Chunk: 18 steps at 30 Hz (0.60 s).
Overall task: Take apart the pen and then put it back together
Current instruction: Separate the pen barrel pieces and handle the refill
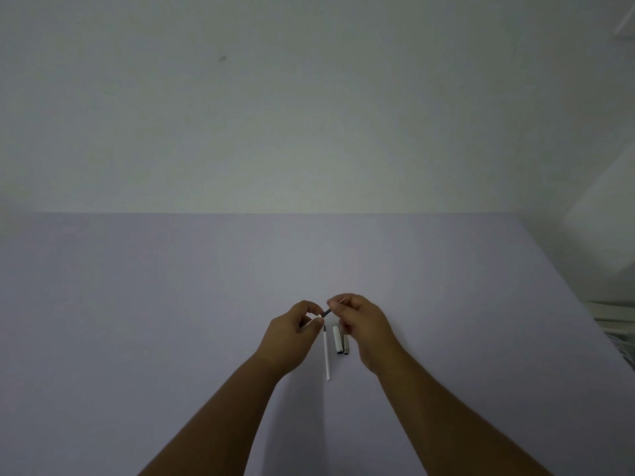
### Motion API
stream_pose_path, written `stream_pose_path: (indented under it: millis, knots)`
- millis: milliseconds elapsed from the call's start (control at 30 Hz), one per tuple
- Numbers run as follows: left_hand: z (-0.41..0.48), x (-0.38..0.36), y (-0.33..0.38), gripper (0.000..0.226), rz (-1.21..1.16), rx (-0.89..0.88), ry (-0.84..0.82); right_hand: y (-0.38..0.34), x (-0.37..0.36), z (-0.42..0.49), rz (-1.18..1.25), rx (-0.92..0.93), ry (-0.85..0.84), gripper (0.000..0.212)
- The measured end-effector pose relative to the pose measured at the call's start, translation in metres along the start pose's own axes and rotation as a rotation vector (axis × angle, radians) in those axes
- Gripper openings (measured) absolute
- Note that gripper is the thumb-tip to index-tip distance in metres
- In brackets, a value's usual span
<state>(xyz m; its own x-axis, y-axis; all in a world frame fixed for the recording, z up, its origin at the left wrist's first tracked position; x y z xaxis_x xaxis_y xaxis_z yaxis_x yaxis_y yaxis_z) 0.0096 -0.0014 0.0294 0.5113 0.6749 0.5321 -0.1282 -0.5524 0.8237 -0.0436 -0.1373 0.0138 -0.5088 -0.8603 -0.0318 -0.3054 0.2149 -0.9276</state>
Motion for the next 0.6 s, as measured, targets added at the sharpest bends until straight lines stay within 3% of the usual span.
stream_pose_path:
  millis: [233, 333, 467, 600]
  knots:
    - [0.002, 0.004, -0.003, 0.012, 0.006, 0.017, 0.041, -0.01, 0.031, 0.024, 0.357, -0.031, 0.275, 0.016]
    - [0.002, 0.003, -0.011, 0.016, 0.03, 0.042, 0.056, 0.016, 0.044, 0.037, 0.099, -0.115, 0.291, 0.018]
    - [0.003, -0.003, -0.02, 0.022, 0.039, 0.074, 0.061, 0.054, 0.047, 0.051, -0.601, -0.134, 0.203, 0.025]
    - [0.005, -0.008, -0.026, 0.019, 0.051, 0.083, 0.05, 0.064, 0.041, 0.052, -0.712, -0.125, 0.195, 0.032]
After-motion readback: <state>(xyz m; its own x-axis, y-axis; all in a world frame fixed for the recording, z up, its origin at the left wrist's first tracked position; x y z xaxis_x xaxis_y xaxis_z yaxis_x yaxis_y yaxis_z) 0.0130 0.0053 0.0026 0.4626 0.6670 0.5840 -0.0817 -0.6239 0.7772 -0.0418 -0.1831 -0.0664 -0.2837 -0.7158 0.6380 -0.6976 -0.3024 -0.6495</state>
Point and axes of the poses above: each hand's wrist, its own z-axis towards the middle knuckle, its own x-axis out of the back of the hand, y = z × x, the point moved 3 cm from there along z, towards the middle knuckle, and after that the axes turned 3 degrees about y, right-handed, at the moved point
